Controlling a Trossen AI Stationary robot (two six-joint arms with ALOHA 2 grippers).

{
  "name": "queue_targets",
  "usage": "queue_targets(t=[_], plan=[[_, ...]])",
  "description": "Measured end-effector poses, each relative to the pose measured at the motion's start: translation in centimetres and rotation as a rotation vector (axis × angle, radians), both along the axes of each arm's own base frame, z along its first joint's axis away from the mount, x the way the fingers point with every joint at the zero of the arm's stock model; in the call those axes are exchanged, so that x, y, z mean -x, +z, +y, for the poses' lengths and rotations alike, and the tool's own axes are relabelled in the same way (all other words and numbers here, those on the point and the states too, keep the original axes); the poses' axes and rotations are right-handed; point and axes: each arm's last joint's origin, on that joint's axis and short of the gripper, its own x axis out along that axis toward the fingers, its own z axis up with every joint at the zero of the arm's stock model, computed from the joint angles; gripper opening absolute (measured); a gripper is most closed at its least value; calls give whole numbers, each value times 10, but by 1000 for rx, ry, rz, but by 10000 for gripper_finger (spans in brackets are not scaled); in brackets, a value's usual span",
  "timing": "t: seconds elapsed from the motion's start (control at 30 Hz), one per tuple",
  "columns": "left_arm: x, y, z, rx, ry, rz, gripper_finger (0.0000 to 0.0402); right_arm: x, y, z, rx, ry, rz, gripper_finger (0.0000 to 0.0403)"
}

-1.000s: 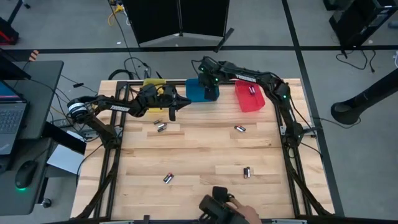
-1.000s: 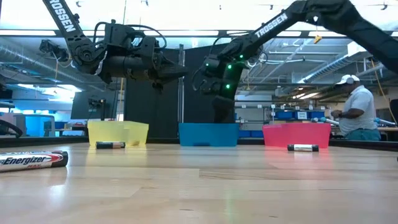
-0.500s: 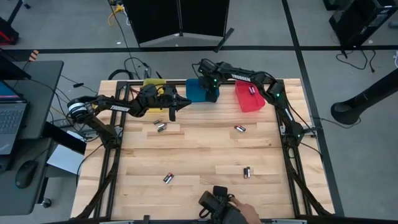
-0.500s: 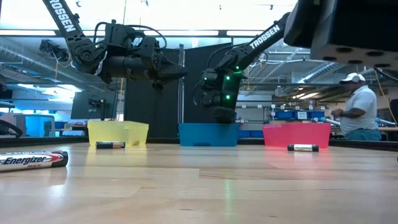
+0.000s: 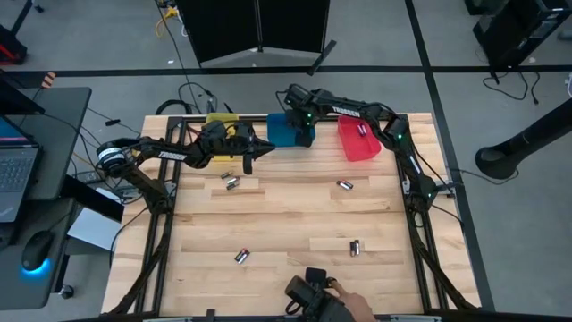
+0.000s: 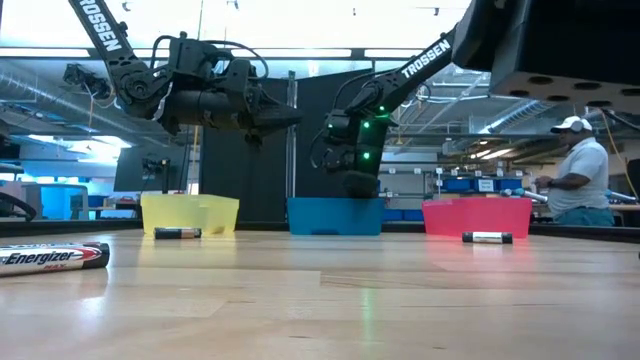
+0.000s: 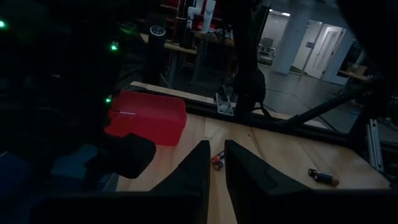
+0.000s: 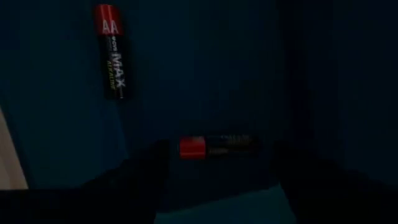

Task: Sort batteries
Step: Put the black battery into the yellow bin

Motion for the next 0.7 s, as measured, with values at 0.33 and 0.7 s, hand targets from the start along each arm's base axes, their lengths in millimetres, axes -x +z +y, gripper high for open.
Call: queue_targets(t=[0.33, 0.7], plan=[[0, 0, 0, -3, 0, -3, 54, -6, 35, 11, 131, 73, 28, 242], [0, 1, 0, -30, 0, -7, 54, 9, 61, 50, -64, 147, -84, 14]])
